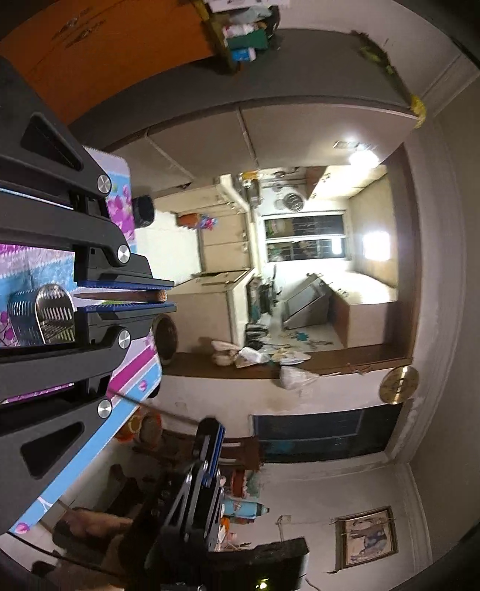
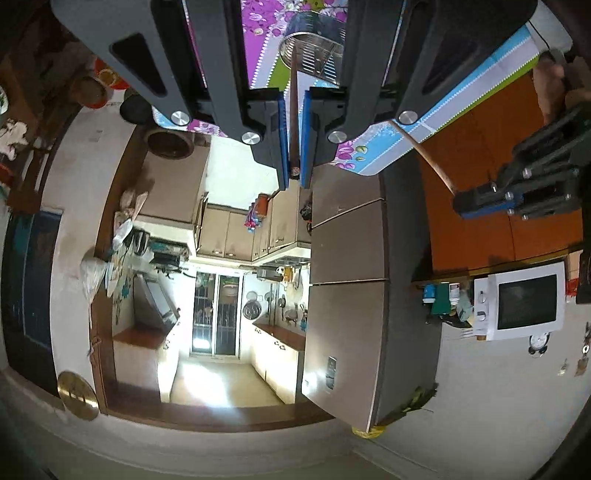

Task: Organize utensils
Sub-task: 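Lift both held chopsticks and carry them over the blue slotted holder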

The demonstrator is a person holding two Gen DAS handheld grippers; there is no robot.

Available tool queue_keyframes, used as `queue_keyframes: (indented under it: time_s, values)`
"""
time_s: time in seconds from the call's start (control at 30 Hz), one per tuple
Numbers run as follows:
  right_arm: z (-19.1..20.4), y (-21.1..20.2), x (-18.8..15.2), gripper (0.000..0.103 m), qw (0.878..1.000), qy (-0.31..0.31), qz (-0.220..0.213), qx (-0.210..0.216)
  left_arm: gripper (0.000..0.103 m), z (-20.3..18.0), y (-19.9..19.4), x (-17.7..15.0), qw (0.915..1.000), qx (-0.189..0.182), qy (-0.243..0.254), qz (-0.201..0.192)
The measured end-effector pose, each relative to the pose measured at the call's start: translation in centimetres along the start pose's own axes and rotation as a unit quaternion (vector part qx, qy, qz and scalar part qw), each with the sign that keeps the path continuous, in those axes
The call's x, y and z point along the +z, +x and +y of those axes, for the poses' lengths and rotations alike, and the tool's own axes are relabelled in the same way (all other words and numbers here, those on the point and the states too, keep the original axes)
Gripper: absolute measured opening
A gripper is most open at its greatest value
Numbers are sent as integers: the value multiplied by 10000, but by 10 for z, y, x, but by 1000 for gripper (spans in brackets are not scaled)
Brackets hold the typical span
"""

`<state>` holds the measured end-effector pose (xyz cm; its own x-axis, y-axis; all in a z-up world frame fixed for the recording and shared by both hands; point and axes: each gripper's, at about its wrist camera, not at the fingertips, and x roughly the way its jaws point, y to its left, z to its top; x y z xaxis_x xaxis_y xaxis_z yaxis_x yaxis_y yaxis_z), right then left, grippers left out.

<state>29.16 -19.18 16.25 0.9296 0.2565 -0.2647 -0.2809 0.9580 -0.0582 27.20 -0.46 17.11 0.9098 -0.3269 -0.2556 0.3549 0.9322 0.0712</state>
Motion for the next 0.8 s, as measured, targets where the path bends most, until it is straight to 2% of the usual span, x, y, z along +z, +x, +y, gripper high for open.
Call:
queue_keyframes:
  time_s: [0.23, 0.47, 0.8]
  values:
    - [7, 36, -17, 5, 9995, -38, 304, 45, 8, -7, 38, -22, 9991, -47, 8, 425]
    - [1, 59, -26, 5, 9987, 59, 509, -7, 8, 2, 61, -32, 9971, 1, -71, 762]
    - [0, 72, -37, 5, 9978, 98, 653, 42, 8, -1, 75, -29, 9956, 3, -85, 934]
